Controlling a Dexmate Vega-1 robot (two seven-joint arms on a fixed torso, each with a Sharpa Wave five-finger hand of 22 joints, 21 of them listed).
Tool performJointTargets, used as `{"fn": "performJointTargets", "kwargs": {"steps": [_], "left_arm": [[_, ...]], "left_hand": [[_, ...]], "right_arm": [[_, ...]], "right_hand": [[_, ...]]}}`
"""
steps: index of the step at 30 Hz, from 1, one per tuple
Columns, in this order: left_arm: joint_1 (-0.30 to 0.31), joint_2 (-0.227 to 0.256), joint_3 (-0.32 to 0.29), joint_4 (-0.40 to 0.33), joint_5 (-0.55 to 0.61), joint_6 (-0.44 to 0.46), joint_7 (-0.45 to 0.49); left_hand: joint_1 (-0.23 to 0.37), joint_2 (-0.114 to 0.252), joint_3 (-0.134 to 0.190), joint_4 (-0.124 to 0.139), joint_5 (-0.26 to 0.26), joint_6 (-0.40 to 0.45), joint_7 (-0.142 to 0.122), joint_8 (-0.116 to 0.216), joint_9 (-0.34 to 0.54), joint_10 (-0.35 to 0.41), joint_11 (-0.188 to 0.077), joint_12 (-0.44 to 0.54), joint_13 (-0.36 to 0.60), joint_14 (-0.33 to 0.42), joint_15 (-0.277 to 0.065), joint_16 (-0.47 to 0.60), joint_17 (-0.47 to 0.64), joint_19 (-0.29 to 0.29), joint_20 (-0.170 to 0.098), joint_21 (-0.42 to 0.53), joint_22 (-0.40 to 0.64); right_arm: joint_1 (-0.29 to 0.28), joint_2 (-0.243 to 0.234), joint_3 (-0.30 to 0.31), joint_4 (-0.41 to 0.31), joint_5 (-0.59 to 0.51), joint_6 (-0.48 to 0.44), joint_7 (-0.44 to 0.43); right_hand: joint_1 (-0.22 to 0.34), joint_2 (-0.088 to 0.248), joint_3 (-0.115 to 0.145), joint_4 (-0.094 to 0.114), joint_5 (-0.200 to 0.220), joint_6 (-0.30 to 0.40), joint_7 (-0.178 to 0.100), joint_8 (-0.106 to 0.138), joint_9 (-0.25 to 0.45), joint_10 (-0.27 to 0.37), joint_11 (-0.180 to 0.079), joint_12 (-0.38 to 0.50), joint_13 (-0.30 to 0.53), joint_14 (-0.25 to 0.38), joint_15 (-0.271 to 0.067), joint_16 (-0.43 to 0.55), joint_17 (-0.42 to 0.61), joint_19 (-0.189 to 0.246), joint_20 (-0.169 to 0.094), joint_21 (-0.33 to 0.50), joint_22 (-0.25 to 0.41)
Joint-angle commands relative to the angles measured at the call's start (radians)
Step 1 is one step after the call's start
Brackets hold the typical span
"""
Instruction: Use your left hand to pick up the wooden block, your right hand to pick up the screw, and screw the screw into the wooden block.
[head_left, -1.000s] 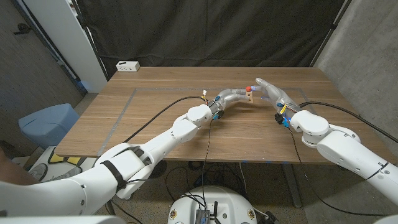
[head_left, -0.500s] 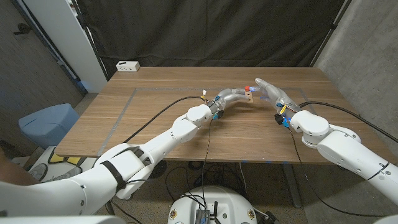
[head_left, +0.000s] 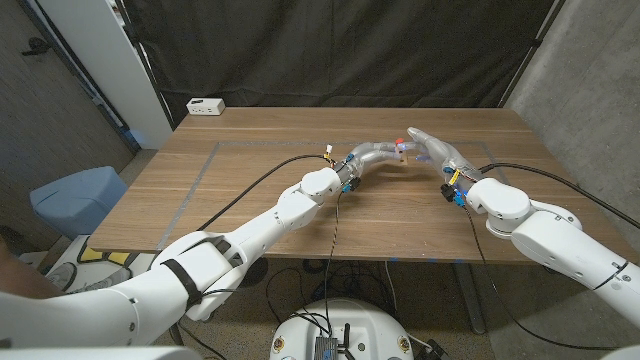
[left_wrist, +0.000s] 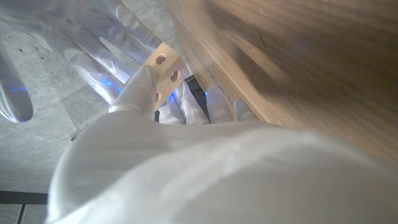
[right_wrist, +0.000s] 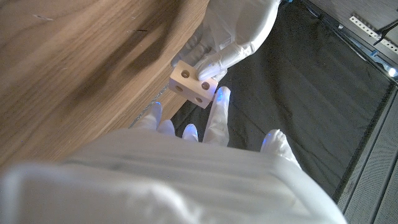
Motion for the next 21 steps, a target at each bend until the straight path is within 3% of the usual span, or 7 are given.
{"fn": "performJointTargets", "kwargs": {"steps": [1, 3, 5, 8, 14, 21], "left_arm": [[0.005, 0.004, 0.002, -0.013, 0.002, 0.011, 0.005], [0.006, 0.006, 0.002, -0.017, 0.002, 0.013, 0.007], [0.007, 0.007, 0.002, -0.018, 0.003, 0.013, 0.008], [0.008, 0.009, 0.002, -0.022, 0.003, 0.015, 0.008], [0.008, 0.011, 0.002, -0.025, 0.004, 0.016, 0.007], [0.011, 0.015, 0.001, -0.032, 0.004, 0.02, 0.01]], "left_hand": [[-0.063, 0.076, 0.095, 0.09, 0.005, 0.087, 0.077, 0.006, 0.001, 0.012, 0.0, 0.005, 0.004, 0.004, 0.004, 0.004, 0.002, 0.008, -0.001, 0.003, 0.006], [-0.064, 0.076, 0.095, 0.09, 0.005, 0.088, 0.077, 0.007, 0.001, 0.012, 0.001, 0.005, 0.004, 0.004, 0.003, 0.004, 0.002, 0.008, -0.001, 0.003, 0.006], [-0.064, 0.076, 0.095, 0.09, 0.005, 0.089, 0.077, 0.007, 0.001, 0.011, 0.0, 0.004, 0.004, 0.003, 0.004, 0.004, 0.002, 0.008, -0.001, 0.003, 0.006], [-0.063, 0.076, 0.095, 0.09, 0.005, 0.087, 0.077, 0.006, 0.001, 0.009, 0.001, 0.004, 0.004, 0.003, 0.004, 0.004, 0.002, 0.008, -0.001, 0.003, 0.006], [-0.064, 0.075, 0.095, 0.089, 0.005, 0.087, 0.078, 0.007, 0.001, 0.012, 0.0, 0.004, 0.004, 0.003, 0.005, 0.004, 0.002, 0.008, -0.001, 0.003, 0.006], [-0.063, 0.075, 0.094, 0.089, 0.004, 0.087, 0.077, 0.006, 0.001, 0.011, 0.001, 0.004, 0.004, 0.003, 0.006, 0.004, 0.002, 0.009, -0.001, 0.003, 0.006]], "right_arm": [[-0.025, -0.001, 0.019, -0.01, 0.006, 0.009, -0.017], [-0.033, 0.001, 0.026, -0.008, 0.005, 0.018, -0.024], [-0.036, 0.003, 0.029, -0.009, 0.002, 0.016, -0.032], [-0.04, 0.006, 0.033, -0.008, -0.001, 0.019, -0.039], [-0.039, 0.007, 0.037, -0.005, -0.007, 0.019, -0.041], [-0.029, -0.001, 0.036, 0.004, -0.012, 0.022, -0.022]], "right_hand": [[0.007, 0.002, 0.008, -0.001, 0.007, 0.02, 0.002, 0.007, 0.003, 0.01, 0.002, 0.01, -0.001, -0.024, -0.001, 0.004, -0.001, 0.01, 0.004, 0.008, 0.005], [0.009, 0.002, 0.009, -0.002, 0.008, 0.026, 0.003, 0.005, 0.002, 0.017, 0.007, 0.009, -0.001, -0.015, -0.004, 0.006, -0.001, 0.027, -0.013, 0.013, 0.005], [0.01, 0.001, 0.011, -0.004, 0.007, 0.034, 0.006, -0.003, 0.002, 0.029, 0.014, 0.005, -0.001, 0.008, -0.011, 0.01, -0.001, 0.067, -0.055, 0.022, 0.005], [0.012, 0.001, 0.013, -0.005, 0.007, 0.039, 0.005, -0.006, 0.002, 0.035, 0.021, 0.004, -0.001, 0.02, -0.014, 0.012, -0.001, 0.083, -0.078, 0.025, 0.004], [0.014, 0.0, 0.014, -0.007, 0.007, 0.032, 0.004, -0.012, 0.002, 0.039, 0.024, 0.002, -0.001, 0.022, -0.014, 0.011, -0.001, 0.085, -0.079, 0.023, 0.004], [0.014, -0.001, 0.016, -0.008, 0.006, -0.023, -0.003, -0.04, 0.003, 0.018, 0.025, -0.012, 0.0, 0.014, -0.012, 0.003, 0.0, 0.081, -0.073, 0.013, 0.003]]}}
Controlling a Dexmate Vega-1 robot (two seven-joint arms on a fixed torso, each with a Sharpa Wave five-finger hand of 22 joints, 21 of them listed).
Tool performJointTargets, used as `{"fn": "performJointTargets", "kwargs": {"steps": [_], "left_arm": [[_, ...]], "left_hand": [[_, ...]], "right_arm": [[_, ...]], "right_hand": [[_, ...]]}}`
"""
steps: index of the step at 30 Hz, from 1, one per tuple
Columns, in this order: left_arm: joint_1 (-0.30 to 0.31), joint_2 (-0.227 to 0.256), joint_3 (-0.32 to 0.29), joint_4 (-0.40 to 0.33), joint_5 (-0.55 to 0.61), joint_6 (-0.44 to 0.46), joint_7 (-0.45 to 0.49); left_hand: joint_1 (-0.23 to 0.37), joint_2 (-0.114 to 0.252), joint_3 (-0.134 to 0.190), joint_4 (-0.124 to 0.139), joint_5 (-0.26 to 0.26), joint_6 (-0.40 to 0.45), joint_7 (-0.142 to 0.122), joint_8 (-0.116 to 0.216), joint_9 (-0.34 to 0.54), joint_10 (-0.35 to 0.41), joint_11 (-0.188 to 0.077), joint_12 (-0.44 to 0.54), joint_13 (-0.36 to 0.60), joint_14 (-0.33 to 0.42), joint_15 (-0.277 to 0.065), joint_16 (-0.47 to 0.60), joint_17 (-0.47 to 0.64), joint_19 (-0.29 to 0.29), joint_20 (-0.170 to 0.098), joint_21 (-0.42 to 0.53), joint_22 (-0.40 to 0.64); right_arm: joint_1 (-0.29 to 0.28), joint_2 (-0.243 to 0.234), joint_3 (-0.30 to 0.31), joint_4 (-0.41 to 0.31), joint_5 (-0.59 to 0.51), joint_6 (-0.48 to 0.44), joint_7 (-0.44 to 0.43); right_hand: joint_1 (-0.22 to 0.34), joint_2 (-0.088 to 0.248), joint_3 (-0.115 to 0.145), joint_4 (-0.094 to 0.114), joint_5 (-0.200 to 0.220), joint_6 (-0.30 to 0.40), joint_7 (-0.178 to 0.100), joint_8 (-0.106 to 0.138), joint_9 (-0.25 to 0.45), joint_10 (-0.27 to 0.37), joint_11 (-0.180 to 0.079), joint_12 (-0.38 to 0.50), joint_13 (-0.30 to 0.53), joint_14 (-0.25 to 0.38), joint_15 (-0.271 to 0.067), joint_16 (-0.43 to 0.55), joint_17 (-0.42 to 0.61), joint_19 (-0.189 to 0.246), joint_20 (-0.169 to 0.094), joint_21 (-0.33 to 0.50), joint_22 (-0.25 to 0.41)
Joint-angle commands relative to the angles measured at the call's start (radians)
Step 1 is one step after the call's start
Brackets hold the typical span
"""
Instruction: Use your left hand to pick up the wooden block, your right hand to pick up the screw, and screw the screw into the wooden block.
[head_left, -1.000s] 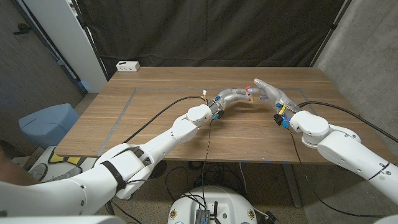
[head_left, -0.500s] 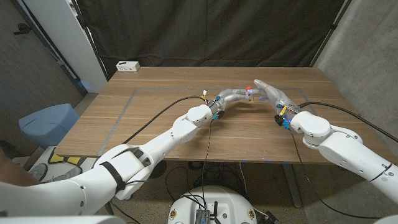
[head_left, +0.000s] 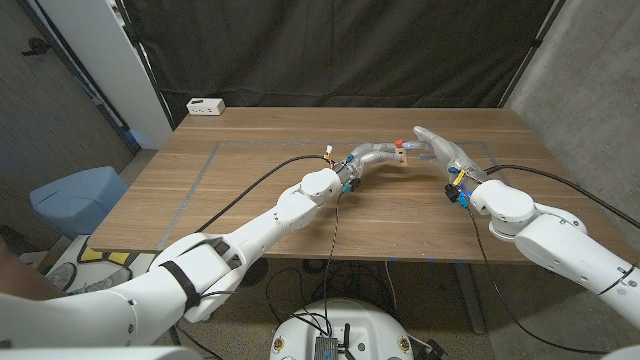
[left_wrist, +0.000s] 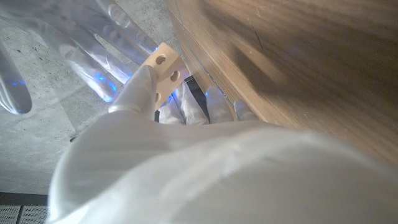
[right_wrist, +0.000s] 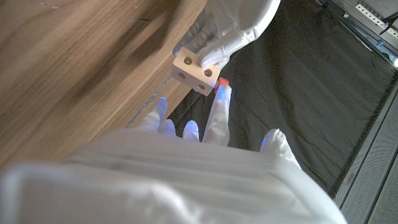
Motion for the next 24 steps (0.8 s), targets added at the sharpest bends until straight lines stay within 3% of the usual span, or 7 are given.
{"fn": "performJointTargets", "kwargs": {"steps": [1, 8, 15, 24], "left_arm": [[0.004, 0.007, 0.0, -0.012, 0.001, 0.007, 0.003], [0.009, 0.012, 0.0, -0.024, 0.003, 0.009, 0.007], [0.015, 0.019, 0.0, -0.041, 0.003, 0.016, 0.007], [0.021, 0.026, 0.001, -0.059, 0.005, 0.022, 0.012]], "left_hand": [[-0.063, 0.075, 0.094, 0.089, 0.008, 0.087, 0.078, 0.006, 0.002, 0.009, 0.003, 0.008, 0.005, 0.003, 0.005, 0.004, 0.002, 0.009, -0.002, 0.003, 0.006], [-0.063, 0.075, 0.095, 0.089, 0.008, 0.088, 0.077, 0.007, 0.002, 0.009, 0.002, 0.008, 0.005, 0.003, 0.005, 0.005, 0.002, 0.009, -0.002, 0.003, 0.006], [-0.063, 0.075, 0.094, 0.089, 0.008, 0.088, 0.078, 0.007, 0.002, 0.009, 0.004, 0.008, 0.005, 0.004, 0.003, 0.005, 0.002, 0.009, -0.001, 0.003, 0.006], [-0.063, 0.075, 0.095, 0.089, 0.008, 0.086, 0.076, 0.006, 0.002, 0.01, 0.003, 0.008, 0.005, 0.003, 0.005, 0.004, 0.002, 0.009, -0.002, 0.003, 0.006]], "right_arm": [[0.006, -0.006, 0.006, 0.011, -0.012, 0.004, 0.011], [0.011, -0.004, 0.005, 0.016, -0.018, 0.006, 0.014], [0.014, -0.007, 0.005, 0.021, -0.017, 0.008, 0.025], [0.036, -0.014, -0.003, 0.03, -0.013, 0.0, 0.051]], "right_hand": [[0.014, -0.001, 0.009, -0.001, 0.006, -0.031, -0.005, -0.014, 0.003, -0.021, -0.002, -0.011, 0.0, -0.01, 0.001, -0.004, 0.003, 0.001, 0.007, -0.002, 0.003], [0.01, -0.001, 0.01, 0.001, 0.006, -0.059, -0.01, -0.025, 0.004, -0.04, -0.006, -0.019, 0.0, -0.022, 0.003, -0.009, 0.005, -0.02, 0.013, -0.013, 0.004], [0.006, -0.001, 0.01, 0.003, 0.005, -0.099, -0.023, -0.035, 0.004, -0.058, -0.009, -0.023, 0.001, -0.032, 0.006, -0.014, 0.007, -0.045, 0.038, -0.021, 0.005], [0.001, -0.003, 0.009, 0.005, 0.005, -0.147, -0.032, -0.041, 0.005, -0.09, 0.005, -0.029, 0.001, -0.053, 0.01, -0.019, 0.008, -0.07, 0.055, -0.025, 0.005]]}}
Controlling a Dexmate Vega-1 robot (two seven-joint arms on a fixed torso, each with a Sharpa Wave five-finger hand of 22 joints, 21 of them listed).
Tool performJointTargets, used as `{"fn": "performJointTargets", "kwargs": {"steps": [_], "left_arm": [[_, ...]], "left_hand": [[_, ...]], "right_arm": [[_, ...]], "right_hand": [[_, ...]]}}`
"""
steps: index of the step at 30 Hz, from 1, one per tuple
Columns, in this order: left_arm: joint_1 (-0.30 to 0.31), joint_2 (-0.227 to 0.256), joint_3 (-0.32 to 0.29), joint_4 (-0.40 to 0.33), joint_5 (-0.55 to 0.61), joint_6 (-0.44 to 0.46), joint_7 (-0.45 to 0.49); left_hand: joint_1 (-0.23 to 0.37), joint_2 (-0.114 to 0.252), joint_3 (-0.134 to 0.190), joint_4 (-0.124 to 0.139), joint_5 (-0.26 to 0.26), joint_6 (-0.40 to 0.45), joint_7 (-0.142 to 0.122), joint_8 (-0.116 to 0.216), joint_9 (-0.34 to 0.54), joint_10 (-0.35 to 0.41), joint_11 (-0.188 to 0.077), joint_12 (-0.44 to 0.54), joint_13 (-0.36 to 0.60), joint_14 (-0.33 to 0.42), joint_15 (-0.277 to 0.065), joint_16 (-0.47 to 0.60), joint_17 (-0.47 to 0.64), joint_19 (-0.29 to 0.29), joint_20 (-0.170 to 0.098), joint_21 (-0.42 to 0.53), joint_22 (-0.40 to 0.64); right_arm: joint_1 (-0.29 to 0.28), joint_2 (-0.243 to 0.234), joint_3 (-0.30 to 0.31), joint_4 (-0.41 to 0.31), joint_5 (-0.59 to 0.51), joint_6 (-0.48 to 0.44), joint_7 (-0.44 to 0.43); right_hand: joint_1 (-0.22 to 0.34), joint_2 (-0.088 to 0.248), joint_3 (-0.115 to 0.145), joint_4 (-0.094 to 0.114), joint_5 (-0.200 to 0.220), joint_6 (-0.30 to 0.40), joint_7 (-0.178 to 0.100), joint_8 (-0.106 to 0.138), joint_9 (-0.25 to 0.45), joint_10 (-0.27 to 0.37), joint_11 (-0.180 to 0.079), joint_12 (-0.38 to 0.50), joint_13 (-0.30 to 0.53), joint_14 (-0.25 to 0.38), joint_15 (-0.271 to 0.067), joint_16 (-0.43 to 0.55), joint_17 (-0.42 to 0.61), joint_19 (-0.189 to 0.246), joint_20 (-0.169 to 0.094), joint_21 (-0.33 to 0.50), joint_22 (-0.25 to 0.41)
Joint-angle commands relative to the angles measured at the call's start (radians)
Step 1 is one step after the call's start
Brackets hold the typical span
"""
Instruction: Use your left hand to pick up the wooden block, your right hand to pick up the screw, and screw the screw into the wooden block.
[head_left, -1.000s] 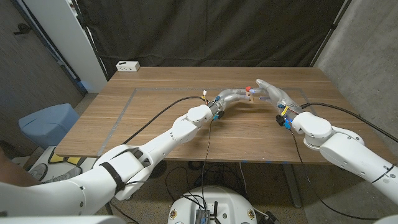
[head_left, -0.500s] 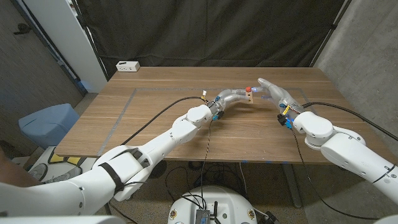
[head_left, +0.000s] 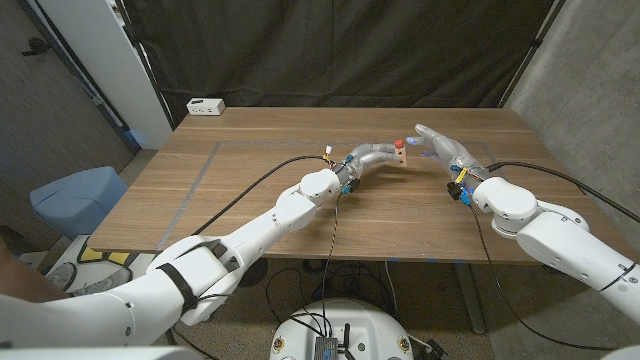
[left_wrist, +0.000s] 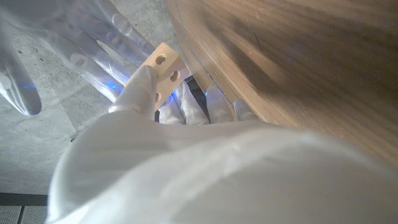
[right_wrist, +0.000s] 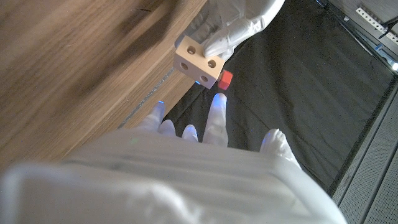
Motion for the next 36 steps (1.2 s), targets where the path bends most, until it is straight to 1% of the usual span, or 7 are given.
{"fn": "performJointTargets", "kwargs": {"steps": [1, 9, 18, 24, 36], "left_arm": [[0.008, 0.01, 0.001, -0.025, 0.003, 0.009, 0.004], [0.016, 0.017, 0.003, -0.047, 0.006, 0.019, 0.01], [0.022, 0.025, 0.004, -0.065, 0.008, 0.026, 0.014], [0.023, 0.027, 0.006, -0.071, 0.01, 0.028, 0.013], [0.027, 0.029, 0.006, -0.077, 0.007, 0.032, 0.011]], "left_hand": [[-0.064, 0.075, 0.094, 0.089, 0.006, 0.088, 0.076, 0.006, 0.001, 0.01, 0.002, 0.004, 0.004, 0.003, 0.005, 0.005, 0.002, 0.009, -0.002, 0.003, 0.006], [-0.064, 0.076, 0.095, 0.089, 0.006, 0.089, 0.077, 0.006, 0.001, 0.01, 0.004, 0.004, 0.004, 0.004, 0.006, 0.005, 0.003, 0.009, 0.0, 0.003, 0.006], [-0.064, 0.076, 0.095, 0.089, 0.005, 0.089, 0.076, 0.007, 0.001, 0.011, 0.003, 0.005, 0.005, 0.003, 0.005, 0.005, 0.003, 0.009, -0.001, 0.003, 0.006], [-0.063, 0.076, 0.095, 0.089, 0.005, 0.089, 0.077, 0.007, 0.001, 0.009, 0.003, 0.004, 0.005, 0.003, 0.005, 0.005, 0.003, 0.009, -0.002, 0.003, 0.006], [-0.064, 0.076, 0.095, 0.09, 0.005, 0.089, 0.077, 0.007, 0.001, 0.01, 0.002, 0.005, 0.005, 0.003, 0.005, 0.005, 0.003, 0.01, -0.001, 0.003, 0.006]], "right_arm": [[0.023, -0.01, -0.009, 0.011, 0.003, -0.007, 0.03], [0.039, -0.019, -0.015, 0.017, 0.016, -0.015, 0.057], [0.044, -0.025, -0.019, 0.021, 0.022, -0.012, 0.07], [0.034, -0.029, -0.015, 0.013, 0.021, -0.01, 0.062], [0.014, -0.039, -0.001, -0.009, 0.031, -0.024, 0.049]], "right_hand": [[-0.001, -0.003, 0.006, 0.003, 0.005, -0.023, -0.004, -0.006, 0.002, -0.026, 0.002, -0.004, 0.001, -0.036, 0.002, -0.008, 0.003, -0.015, 0.008, -0.005, 0.005], [-0.015, -0.009, 0.0, 0.01, 0.004, -0.063, -0.007, -0.007, 0.003, -0.055, 0.01, -0.006, 0.001, -0.056, 0.007, -0.011, 0.005, -0.03, 0.016, -0.005, 0.006], [-0.026, -0.012, -0.004, 0.016, 0.005, -0.086, -0.011, -0.006, 0.003, -0.073, 0.009, -0.006, 0.001, -0.068, 0.011, -0.011, 0.007, -0.043, 0.024, -0.006, 0.006], [-0.031, -0.012, -0.006, 0.019, 0.006, -0.075, -0.008, 0.003, 0.003, -0.074, 0.002, -0.003, 0.001, -0.07, 0.011, -0.01, 0.007, -0.047, 0.025, -0.004, 0.006], [-0.035, -0.011, -0.006, 0.021, 0.008, -0.047, -0.003, 0.017, 0.004, -0.064, -0.003, 0.005, 0.0, -0.069, 0.011, -0.007, 0.006, -0.05, 0.03, -0.002, 0.006]]}}
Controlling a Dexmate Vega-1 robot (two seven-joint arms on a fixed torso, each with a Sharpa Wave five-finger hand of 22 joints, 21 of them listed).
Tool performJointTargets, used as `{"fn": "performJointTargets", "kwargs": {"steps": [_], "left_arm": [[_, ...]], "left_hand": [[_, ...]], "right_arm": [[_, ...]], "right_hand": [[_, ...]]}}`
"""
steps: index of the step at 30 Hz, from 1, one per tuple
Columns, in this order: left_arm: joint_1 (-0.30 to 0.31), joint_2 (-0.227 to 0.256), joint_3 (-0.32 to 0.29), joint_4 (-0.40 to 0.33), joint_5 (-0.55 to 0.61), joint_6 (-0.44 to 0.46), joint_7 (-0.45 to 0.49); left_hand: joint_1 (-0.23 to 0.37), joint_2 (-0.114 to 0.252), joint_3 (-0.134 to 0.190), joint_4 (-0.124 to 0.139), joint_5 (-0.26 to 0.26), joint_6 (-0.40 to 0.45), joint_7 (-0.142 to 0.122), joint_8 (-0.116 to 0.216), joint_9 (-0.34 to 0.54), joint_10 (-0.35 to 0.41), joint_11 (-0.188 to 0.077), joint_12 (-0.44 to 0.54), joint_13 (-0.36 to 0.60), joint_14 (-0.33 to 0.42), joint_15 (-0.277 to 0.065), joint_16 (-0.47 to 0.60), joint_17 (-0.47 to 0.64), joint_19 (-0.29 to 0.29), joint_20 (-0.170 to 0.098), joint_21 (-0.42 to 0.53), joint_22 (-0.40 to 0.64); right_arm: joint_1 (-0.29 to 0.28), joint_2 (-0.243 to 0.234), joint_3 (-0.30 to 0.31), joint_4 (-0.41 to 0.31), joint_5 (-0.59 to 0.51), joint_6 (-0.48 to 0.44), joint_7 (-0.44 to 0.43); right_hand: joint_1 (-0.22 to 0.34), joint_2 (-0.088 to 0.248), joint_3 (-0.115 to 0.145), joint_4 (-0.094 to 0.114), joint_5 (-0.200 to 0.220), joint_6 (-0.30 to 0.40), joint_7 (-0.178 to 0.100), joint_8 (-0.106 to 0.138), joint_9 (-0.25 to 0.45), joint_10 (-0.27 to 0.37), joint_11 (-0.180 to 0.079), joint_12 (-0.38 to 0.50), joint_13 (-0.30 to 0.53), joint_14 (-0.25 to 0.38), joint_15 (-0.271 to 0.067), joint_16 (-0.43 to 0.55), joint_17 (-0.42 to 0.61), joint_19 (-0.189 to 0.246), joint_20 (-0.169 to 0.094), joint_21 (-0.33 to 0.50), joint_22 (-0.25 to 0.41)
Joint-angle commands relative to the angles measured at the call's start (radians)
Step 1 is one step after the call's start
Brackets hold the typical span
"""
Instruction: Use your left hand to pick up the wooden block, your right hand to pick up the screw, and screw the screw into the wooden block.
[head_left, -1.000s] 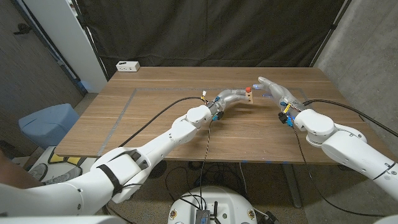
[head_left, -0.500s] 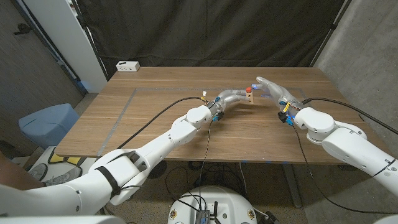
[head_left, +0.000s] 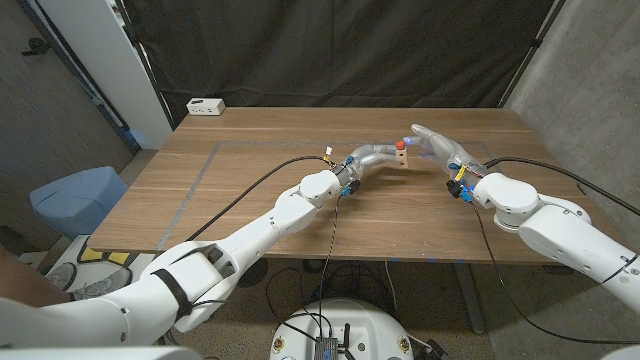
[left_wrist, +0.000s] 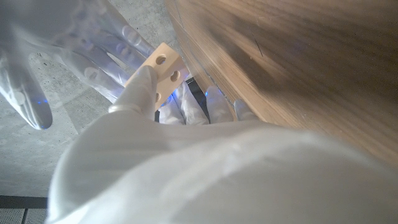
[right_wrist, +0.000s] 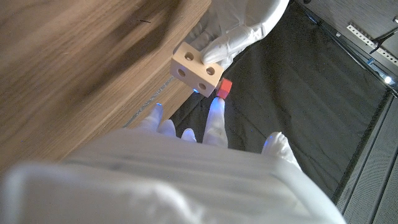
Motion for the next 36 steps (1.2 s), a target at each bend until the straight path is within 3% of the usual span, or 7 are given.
{"fn": "performJointTargets", "kwargs": {"steps": [1, 36], "left_arm": [[0.002, 0.003, 0.002, -0.006, 0.0, 0.005, -0.002], [-0.01, -0.007, 0.002, 0.025, -0.007, 0.002, -0.017]], "left_hand": [[-0.064, 0.076, 0.095, 0.089, 0.007, 0.089, 0.077, 0.01, 0.001, 0.009, -0.002, 0.008, 0.004, 0.003, 0.005, 0.005, 0.003, 0.01, -0.001, 0.003, 0.006], [-0.065, 0.077, 0.096, 0.09, 0.007, 0.089, 0.078, 0.01, 0.001, 0.008, -0.001, 0.008, 0.005, 0.003, 0.006, 0.005, 0.003, 0.01, -0.002, 0.003, 0.006]], "right_arm": [[-0.022, -0.015, 0.015, -0.023, 0.007, -0.008, -0.008], [-0.038, -0.017, 0.025, -0.042, 0.012, -0.02, -0.022]], "right_hand": [[-0.009, -0.003, 0.004, 0.005, 0.008, 0.019, 0.003, 0.009, 0.004, -0.004, -0.006, 0.008, 0.0, -0.063, 0.005, 0.001, 0.002, -0.005, 0.007, -0.002, 0.006], [-0.005, 0.0, 0.009, 0.003, 0.014, 0.111, 0.016, 0.036, 0.003, 0.054, -0.025, 0.026, 0.0, -0.037, 0.0, 0.011, -0.003, 0.005, 0.008, 0.006, 0.005]]}}
